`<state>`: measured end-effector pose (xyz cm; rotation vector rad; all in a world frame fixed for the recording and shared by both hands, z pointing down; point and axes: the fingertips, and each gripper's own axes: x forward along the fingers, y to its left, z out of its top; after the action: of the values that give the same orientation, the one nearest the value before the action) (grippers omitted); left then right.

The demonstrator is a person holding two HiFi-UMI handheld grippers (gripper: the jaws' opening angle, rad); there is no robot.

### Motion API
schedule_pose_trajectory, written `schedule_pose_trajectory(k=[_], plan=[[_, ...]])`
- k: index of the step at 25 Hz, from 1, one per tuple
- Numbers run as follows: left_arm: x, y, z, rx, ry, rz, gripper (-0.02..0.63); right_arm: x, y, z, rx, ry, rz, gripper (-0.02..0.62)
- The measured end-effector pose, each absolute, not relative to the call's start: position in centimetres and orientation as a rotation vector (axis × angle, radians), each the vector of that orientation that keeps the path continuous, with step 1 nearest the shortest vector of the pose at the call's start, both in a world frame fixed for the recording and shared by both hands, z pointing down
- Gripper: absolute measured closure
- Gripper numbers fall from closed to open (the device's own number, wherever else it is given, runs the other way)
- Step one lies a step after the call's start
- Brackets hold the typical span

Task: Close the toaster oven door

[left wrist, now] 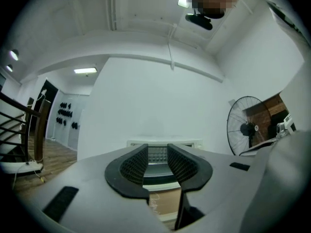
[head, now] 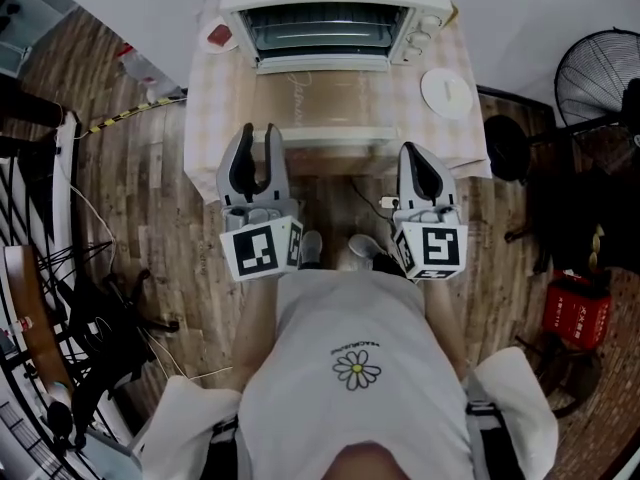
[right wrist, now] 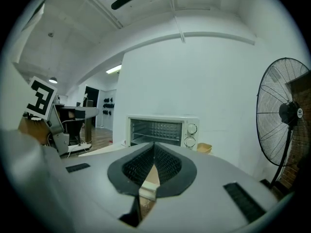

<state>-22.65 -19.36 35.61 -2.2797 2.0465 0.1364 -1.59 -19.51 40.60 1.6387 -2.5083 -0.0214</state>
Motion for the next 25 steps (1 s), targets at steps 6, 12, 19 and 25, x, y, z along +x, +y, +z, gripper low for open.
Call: schedule_pose_trajectory(k=[6, 12, 19, 25], plan=[[-23.3, -20.6, 38.8, -2.416, 2.099, 0.159, 0.360, -1.7, -19.1, 41.1, 1.642, -2.508, 0.022, 0.586], [-26.4, -20.8, 49.7, -2.562, 2.609, 0.294, 0.356, -1.9, -18.5, 41.5, 1.631, -2.520, 0.061, 0.586], [-26.6, -20.0, 57.3, -2.681, 2.912, 0.658, 0.356, -2.4, -17.8, 42.5, 1.594, -2.538, 0.132, 0.586], [-26.2, -20.6, 59.9, -2.652, 3.077, 0.828, 0.360, -2.1, -17.8, 42.8, 1.626, -2.541, 0.206, 0.586]])
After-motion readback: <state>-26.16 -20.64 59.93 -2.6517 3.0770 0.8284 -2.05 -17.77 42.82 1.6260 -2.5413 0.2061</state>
